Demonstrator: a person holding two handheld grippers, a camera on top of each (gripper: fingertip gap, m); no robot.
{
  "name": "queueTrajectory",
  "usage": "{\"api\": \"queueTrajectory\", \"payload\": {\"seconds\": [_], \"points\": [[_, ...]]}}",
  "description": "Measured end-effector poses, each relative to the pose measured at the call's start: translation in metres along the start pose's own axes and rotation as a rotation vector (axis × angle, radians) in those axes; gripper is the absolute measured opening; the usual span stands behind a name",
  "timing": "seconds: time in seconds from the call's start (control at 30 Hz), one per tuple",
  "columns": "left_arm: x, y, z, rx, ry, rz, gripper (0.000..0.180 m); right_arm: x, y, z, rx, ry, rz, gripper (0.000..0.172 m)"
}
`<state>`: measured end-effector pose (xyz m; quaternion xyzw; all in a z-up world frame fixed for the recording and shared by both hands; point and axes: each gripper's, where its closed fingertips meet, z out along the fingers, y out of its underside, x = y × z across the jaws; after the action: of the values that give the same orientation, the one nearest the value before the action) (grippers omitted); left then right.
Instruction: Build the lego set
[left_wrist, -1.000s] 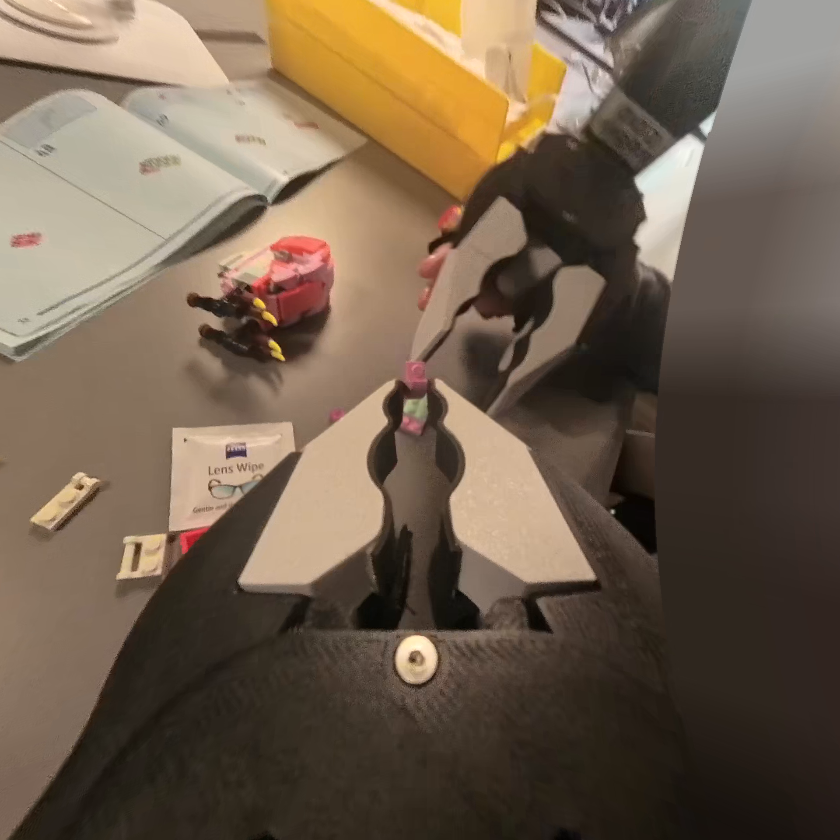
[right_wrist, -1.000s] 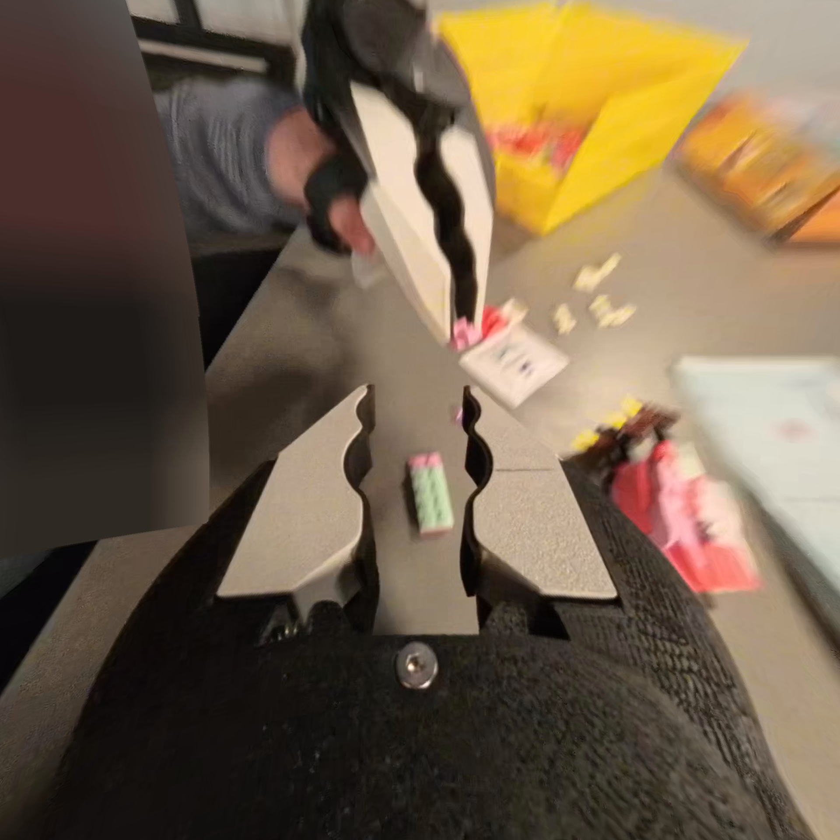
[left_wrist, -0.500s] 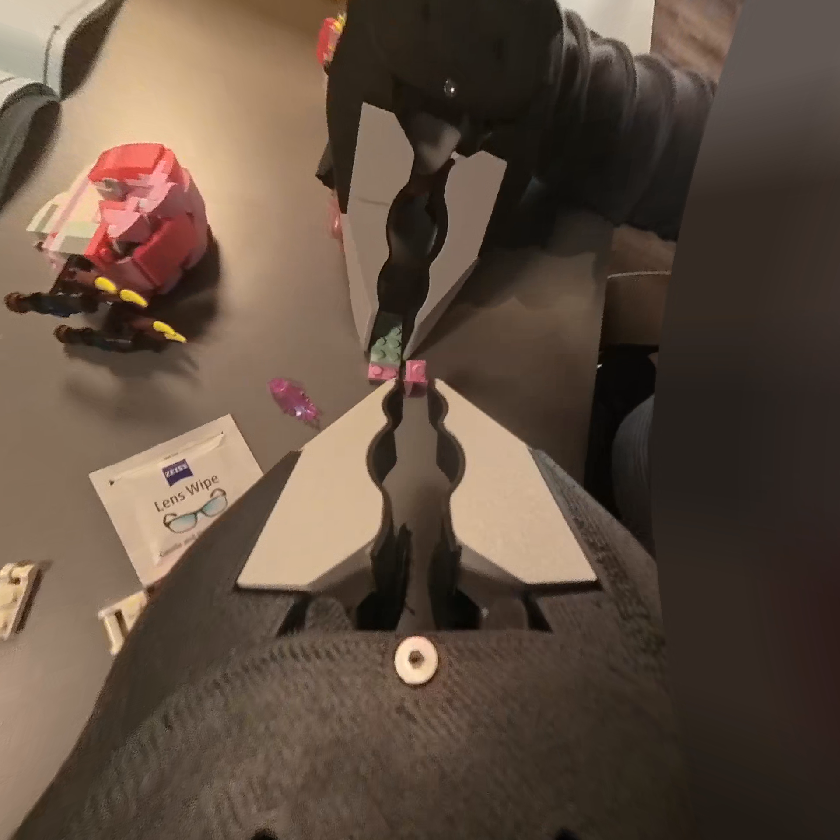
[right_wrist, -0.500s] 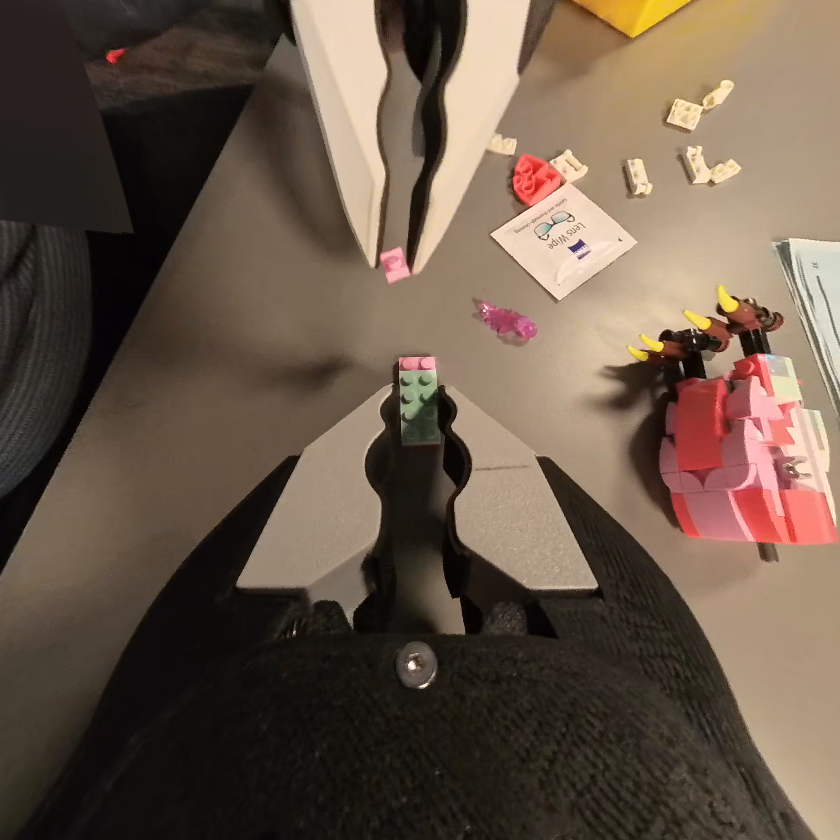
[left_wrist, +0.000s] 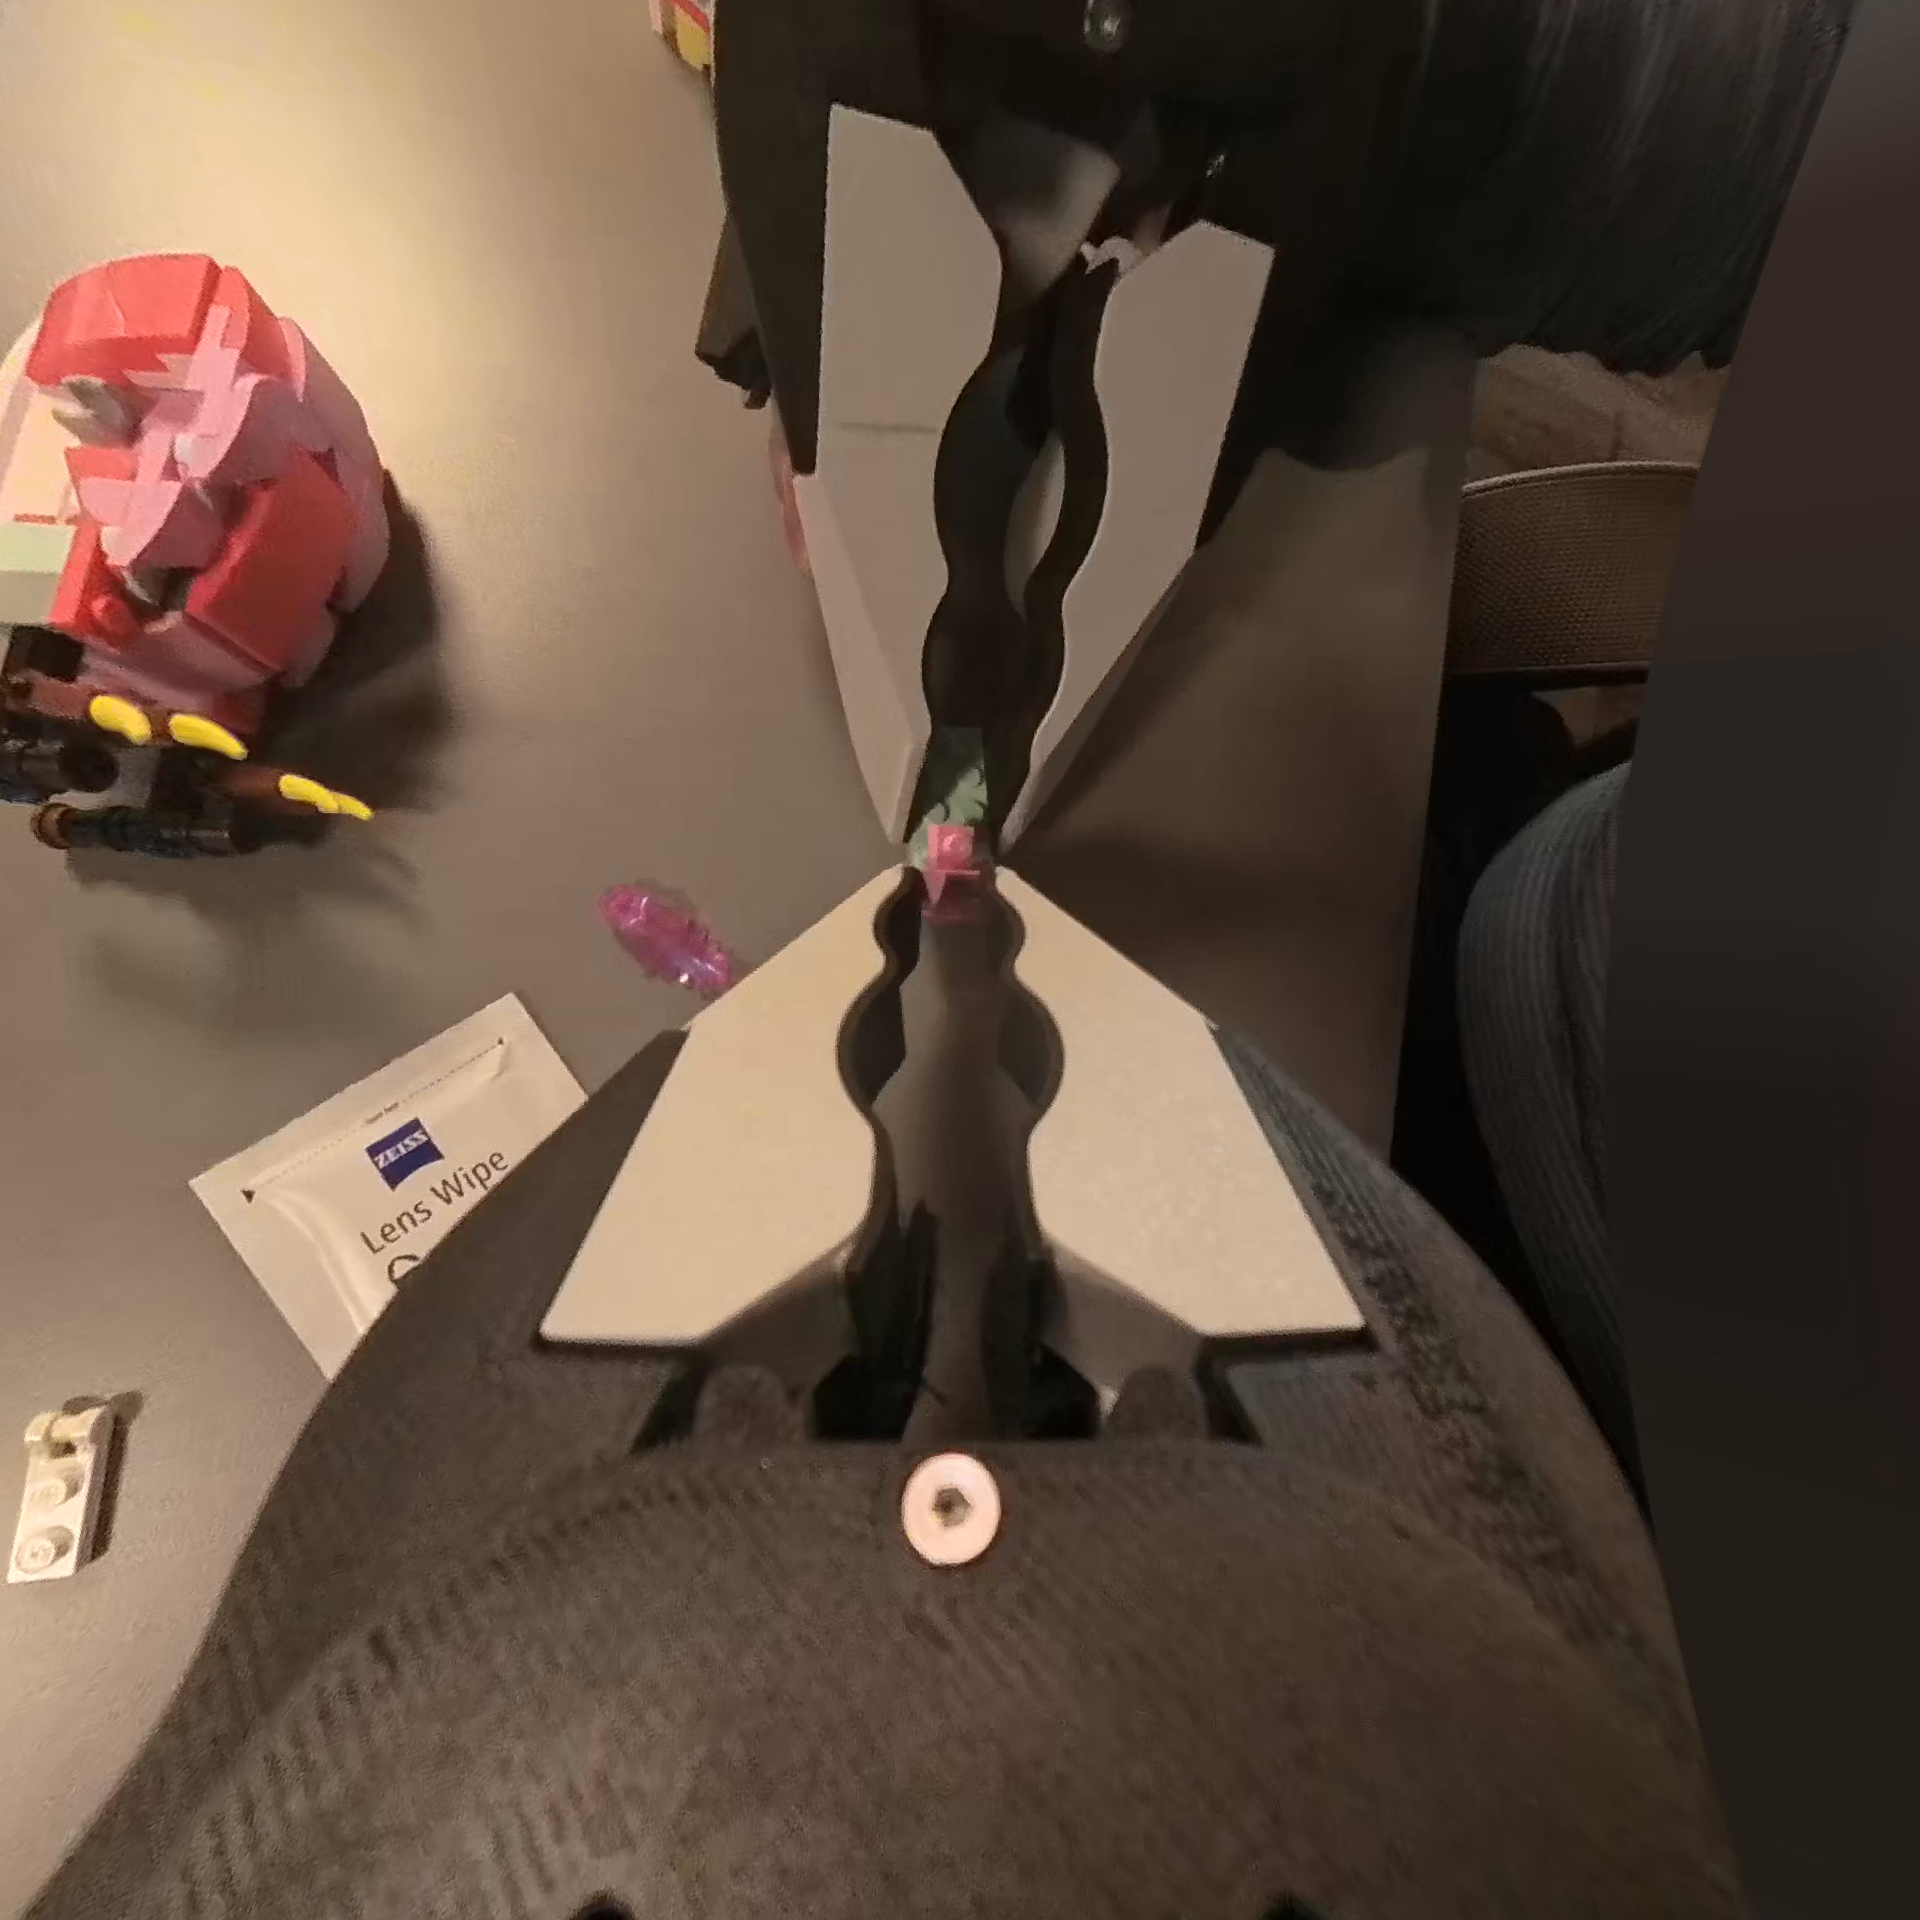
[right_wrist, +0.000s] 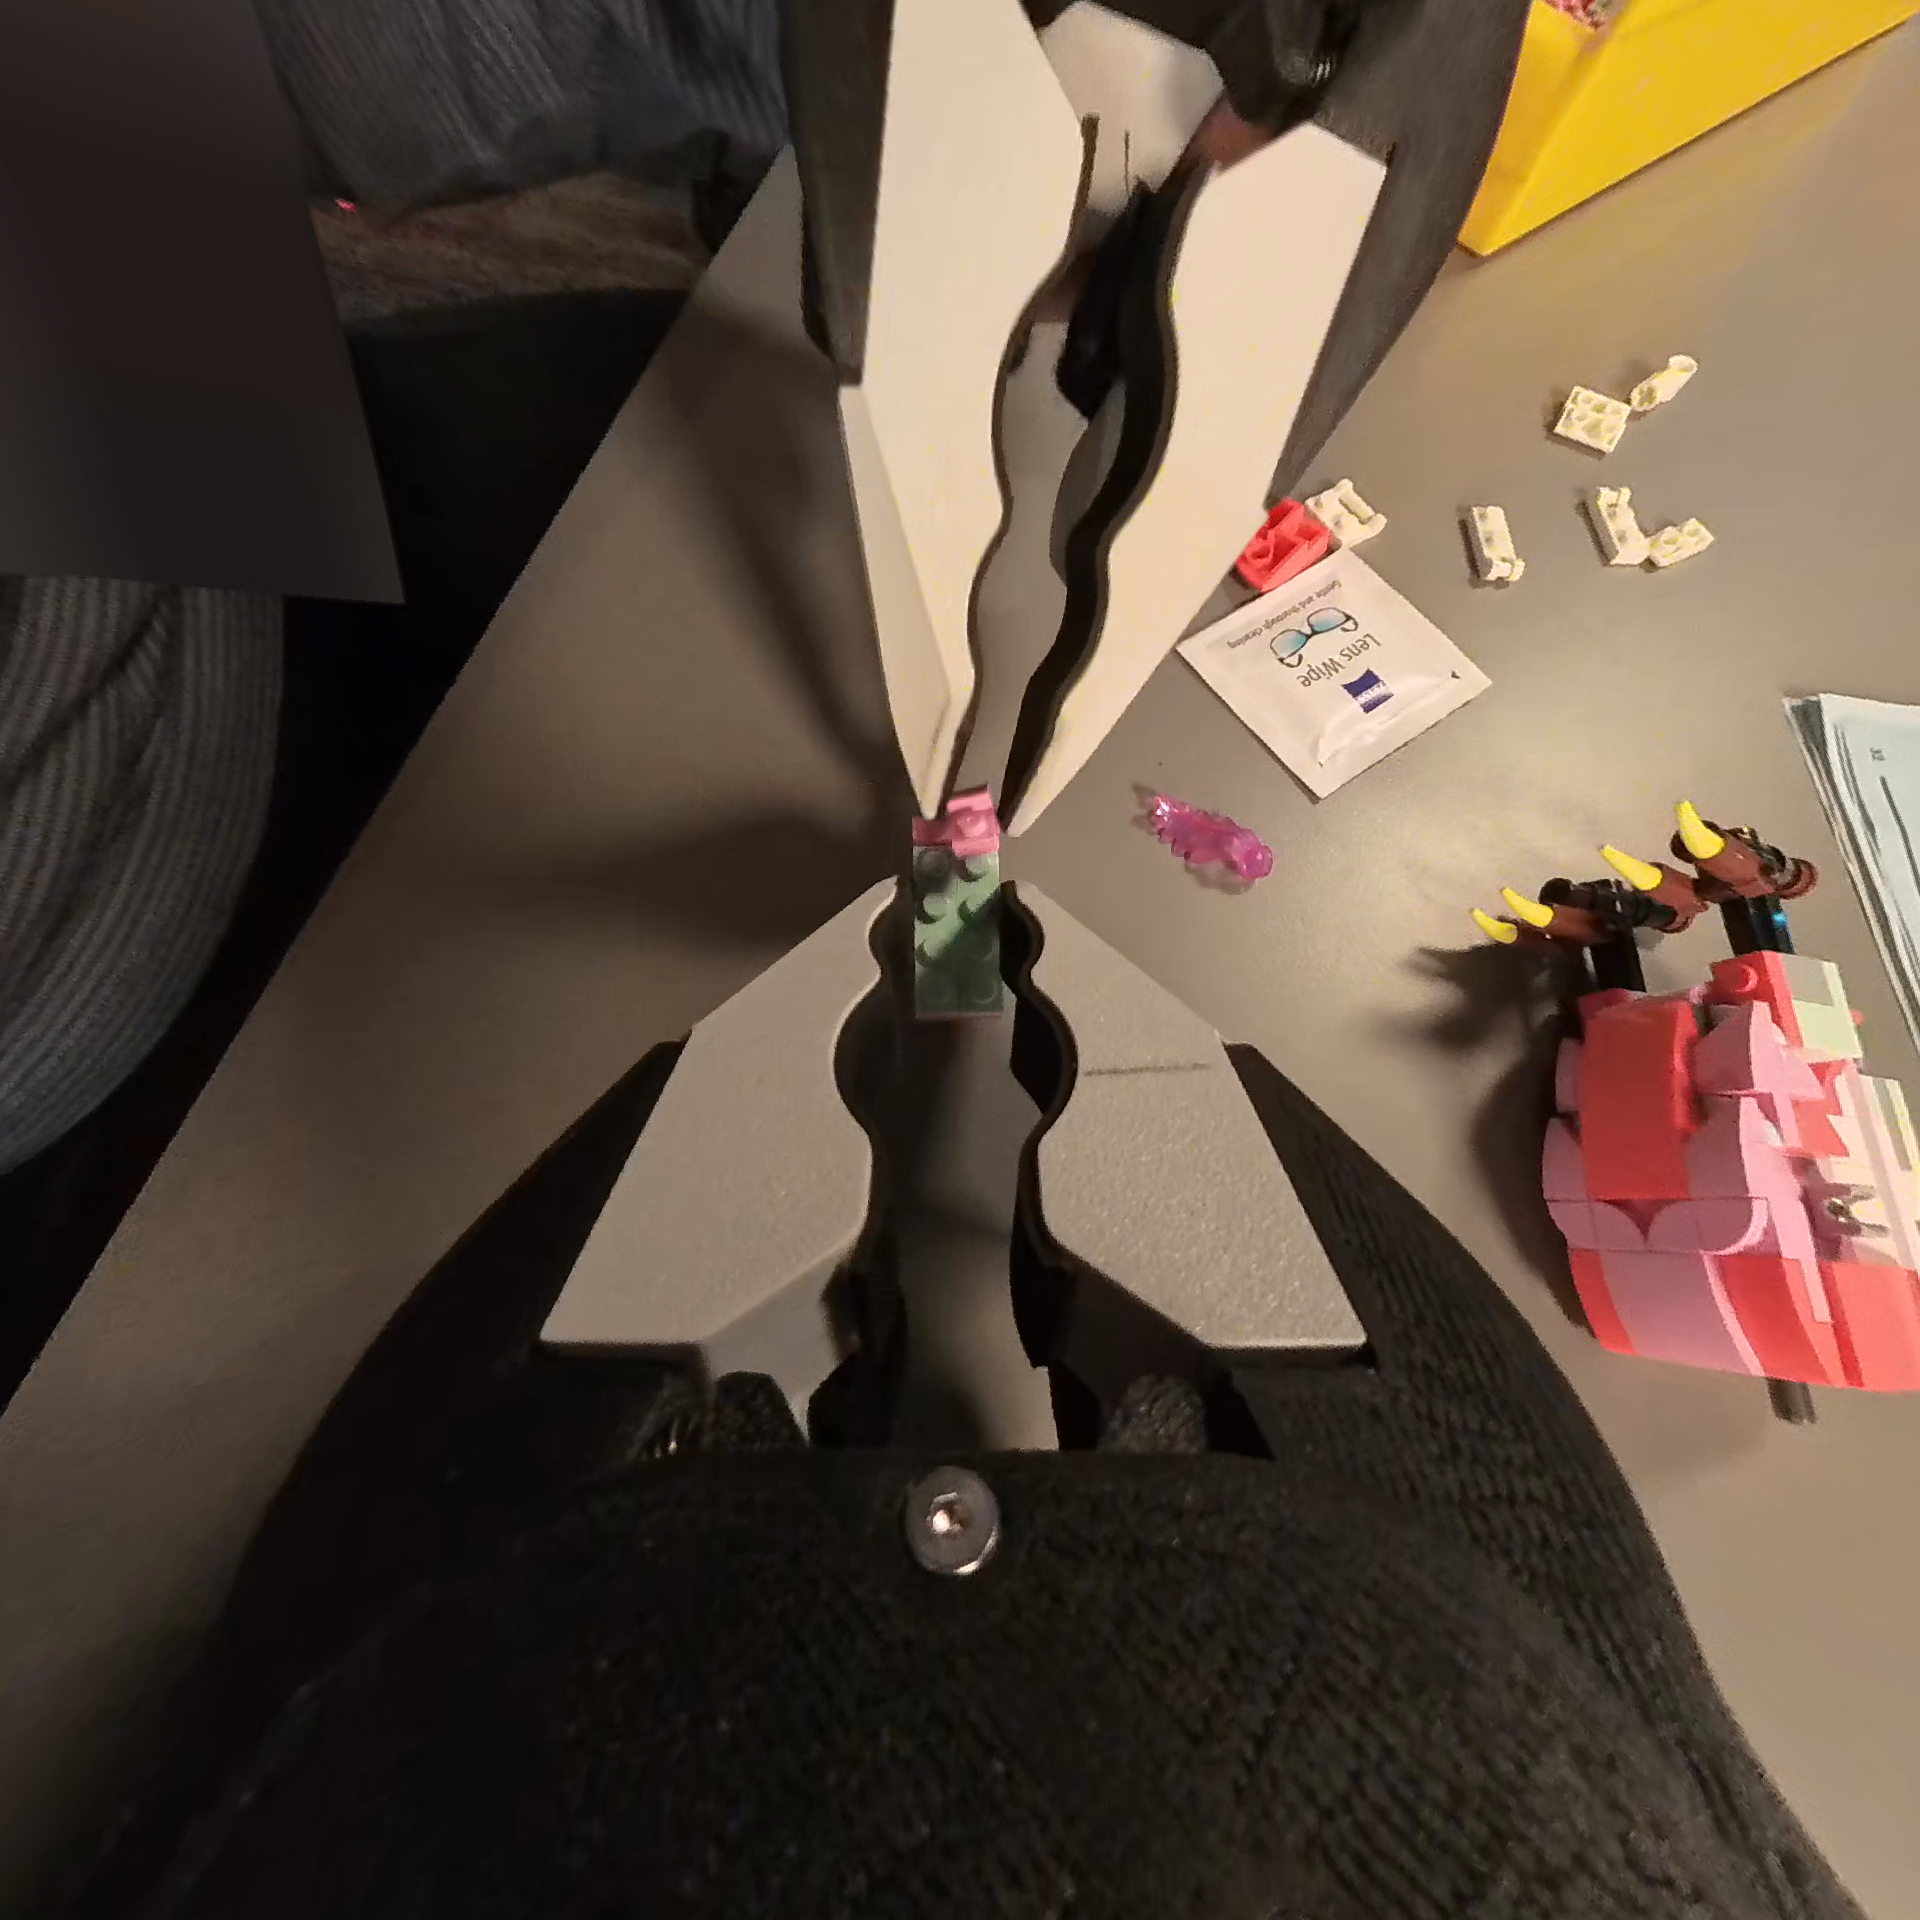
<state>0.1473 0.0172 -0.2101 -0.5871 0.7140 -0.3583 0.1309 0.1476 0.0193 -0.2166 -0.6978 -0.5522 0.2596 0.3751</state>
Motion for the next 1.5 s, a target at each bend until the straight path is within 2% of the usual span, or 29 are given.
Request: {"api": "queueTrajectory", "payload": {"seconds": [0.7,0.87,0.93,1.0,1.1,1.3,1.4,1.5], "points": [[-0.001,0.000,0.004,-0.041,0.000,-0.041,0.011,0.001,0.001,0.000,-0.011,0.008,-0.006,0.014],[-0.001,-0.003,0.002,-0.015,-0.014,-0.054,0.019,0.002,0.003,0.000,-0.014,0.010,0.006,0.014],[-0.003,-0.004,-0.003,0.009,-0.044,-0.058,0.029,0.003,0.003,0.000,-0.015,0.014,0.012,0.014],[-0.004,-0.009,-0.010,0.074,-0.096,-0.036,0.047,0.006,0.003,-0.002,-0.011,0.023,0.026,0.014],[-0.007,-0.014,-0.017,0.174,-0.250,0.135,0.063,0.010,-0.001,-0.007,0.015,0.032,0.064,0.014],[-0.007,-0.023,-0.017,0.200,-0.738,0.803,0.067,0.013,-0.009,-0.016,0.076,0.020,0.137,0.013],[-0.007,-0.026,-0.010,0.177,-0.845,0.974,0.063,0.013,-0.010,-0.017,0.089,0.005,0.160,0.013],[-0.014,-0.025,-0.007,0.136,-0.909,1.048,0.053,0.011,-0.010,-0.016,0.091,-0.009,0.172,0.014]]}}
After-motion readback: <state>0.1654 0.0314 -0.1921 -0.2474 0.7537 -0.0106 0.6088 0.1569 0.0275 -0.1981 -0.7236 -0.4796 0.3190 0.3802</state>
